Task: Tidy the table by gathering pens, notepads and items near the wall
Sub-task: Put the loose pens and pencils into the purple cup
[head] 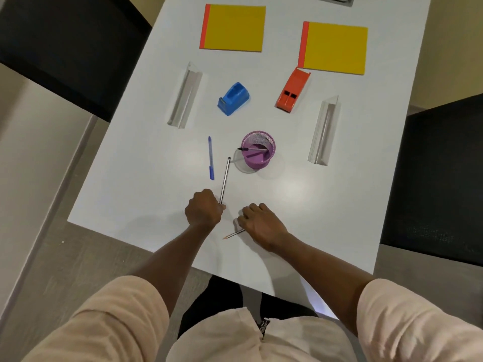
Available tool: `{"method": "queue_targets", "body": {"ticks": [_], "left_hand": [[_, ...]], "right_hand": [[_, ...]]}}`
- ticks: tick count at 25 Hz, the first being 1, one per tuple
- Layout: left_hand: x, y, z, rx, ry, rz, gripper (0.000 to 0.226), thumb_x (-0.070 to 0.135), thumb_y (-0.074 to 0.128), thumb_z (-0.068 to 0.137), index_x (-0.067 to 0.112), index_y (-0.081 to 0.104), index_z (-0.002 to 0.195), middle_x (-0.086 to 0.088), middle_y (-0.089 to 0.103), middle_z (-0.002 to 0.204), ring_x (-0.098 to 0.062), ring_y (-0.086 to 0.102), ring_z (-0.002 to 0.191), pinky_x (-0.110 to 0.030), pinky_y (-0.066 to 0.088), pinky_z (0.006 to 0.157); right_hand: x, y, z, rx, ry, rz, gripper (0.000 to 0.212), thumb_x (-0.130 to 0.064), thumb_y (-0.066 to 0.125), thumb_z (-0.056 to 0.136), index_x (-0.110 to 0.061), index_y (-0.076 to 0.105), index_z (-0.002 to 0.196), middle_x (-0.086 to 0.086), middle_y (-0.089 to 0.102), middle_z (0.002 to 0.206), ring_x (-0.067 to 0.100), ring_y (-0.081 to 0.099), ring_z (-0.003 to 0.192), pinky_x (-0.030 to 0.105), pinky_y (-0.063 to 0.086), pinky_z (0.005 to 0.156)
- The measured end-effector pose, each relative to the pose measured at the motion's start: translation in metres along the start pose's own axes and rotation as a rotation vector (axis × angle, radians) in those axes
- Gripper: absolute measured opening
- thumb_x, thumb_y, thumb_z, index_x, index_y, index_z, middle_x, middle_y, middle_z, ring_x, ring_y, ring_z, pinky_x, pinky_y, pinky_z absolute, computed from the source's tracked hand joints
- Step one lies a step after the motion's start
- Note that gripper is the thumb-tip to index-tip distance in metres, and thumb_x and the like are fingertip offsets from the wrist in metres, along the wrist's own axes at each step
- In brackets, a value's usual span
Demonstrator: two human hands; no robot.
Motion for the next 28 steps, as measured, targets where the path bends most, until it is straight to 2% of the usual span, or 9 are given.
{"method": "queue_targets", "body": {"ticks": [3,7,9,11,14,18,22,25,28], "left_hand": [[0.000,0.004,0.001,-0.020,0.007,-0.025,0.042,0.043,0.086,0.087,0.010,0.076,0.110,-0.012,0.079,0.110,-0.036,0.077,0.104,-0.039,0.061,0.085],[-0.008,-0.011,-0.008,0.013,0.077,-0.025,0.026,0.032,0.080,0.087,0.012,0.069,0.100,-0.010,0.076,0.098,-0.036,0.075,0.095,-0.038,0.061,0.082],[-0.017,-0.025,-0.018,0.061,0.088,-0.089,0.019,0.023,0.080,0.089,0.014,0.068,0.100,-0.010,0.076,0.097,-0.038,0.074,0.093,-0.038,0.057,0.078],[-0.024,-0.042,-0.035,0.121,0.103,-0.186,0.022,0.023,0.084,0.090,0.017,0.067,0.102,-0.008,0.080,0.093,-0.035,0.076,0.090,-0.040,0.060,0.079],[-0.029,-0.070,-0.065,0.206,0.141,-0.330,0.027,0.026,0.088,0.089,0.019,0.068,0.106,0.003,0.082,0.084,-0.022,0.078,0.079,-0.039,0.062,0.079],[-0.024,-0.104,-0.099,0.331,0.193,-0.543,0.010,0.020,0.086,0.090,0.022,0.077,0.091,0.011,0.077,0.073,-0.006,0.075,0.066,-0.034,0.063,0.072],[-0.006,-0.136,-0.116,0.383,0.193,-0.712,0.007,0.022,0.084,0.093,0.023,0.077,0.092,0.014,0.077,0.076,0.002,0.074,0.061,-0.008,0.053,0.066],[0.017,-0.160,-0.122,0.408,0.242,-0.801,0.008,0.022,0.086,0.092,0.023,0.078,0.091,0.011,0.078,0.073,0.000,0.076,0.063,-0.013,0.056,0.067],[0.039,-0.188,-0.116,0.475,0.305,-0.762,0.007,0.022,0.086,0.091,0.021,0.080,0.091,0.011,0.077,0.070,-0.003,0.076,0.066,-0.021,0.058,0.070]], "right_hand": [[0.002,0.003,-0.009,0.043,-0.018,0.001,0.021,-0.003,0.075,0.086,-0.009,0.068,0.105,0.012,0.066,0.097,0.030,0.062,0.084,0.040,0.050,0.070],[0.005,0.006,-0.016,0.019,0.004,0.037,0.026,-0.003,0.060,0.095,-0.008,0.065,0.120,0.013,0.064,0.112,0.031,0.060,0.093,0.039,0.048,0.074],[0.008,0.002,-0.026,0.018,0.087,0.115,0.034,-0.004,0.057,0.097,-0.011,0.063,0.130,0.008,0.060,0.119,0.029,0.059,0.098,0.034,0.043,0.070],[0.019,-0.009,-0.040,0.075,0.208,0.207,0.034,-0.004,0.060,0.096,-0.013,0.065,0.128,0.005,0.058,0.114,0.027,0.059,0.097,0.032,0.039,0.061],[0.045,-0.029,-0.058,0.144,0.410,0.391,0.028,-0.010,0.060,0.098,-0.018,0.065,0.125,0.000,0.056,0.110,0.022,0.058,0.099,0.039,0.054,0.065],[0.069,-0.065,-0.062,0.330,0.554,0.605,0.020,-0.010,0.067,0.094,-0.017,0.067,0.112,-0.003,0.061,0.101,0.017,0.063,0.082,0.043,0.058,0.072],[0.085,-0.107,-0.045,0.521,0.590,0.790,0.016,-0.004,0.070,0.088,-0.016,0.064,0.096,-0.002,0.067,0.093,0.019,0.068,0.078,0.045,0.061,0.070],[0.097,-0.139,-0.035,0.656,0.584,0.826,0.013,-0.011,0.073,0.089,-0.019,0.063,0.093,-0.006,0.068,0.086,0.015,0.067,0.074,0.039,0.061,0.071],[0.106,-0.173,-0.025,0.793,0.545,0.862,0.015,-0.016,0.073,0.091,-0.020,0.064,0.102,-0.008,0.069,0.083,0.011,0.067,0.074,0.021,0.058,0.067]]}}
Point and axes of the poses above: each hand's wrist, its own z-axis towards the middle knuckle, its own y-axis out of the palm, x = y × z, the point moved 6 cm from there along z, towards the middle knuckle
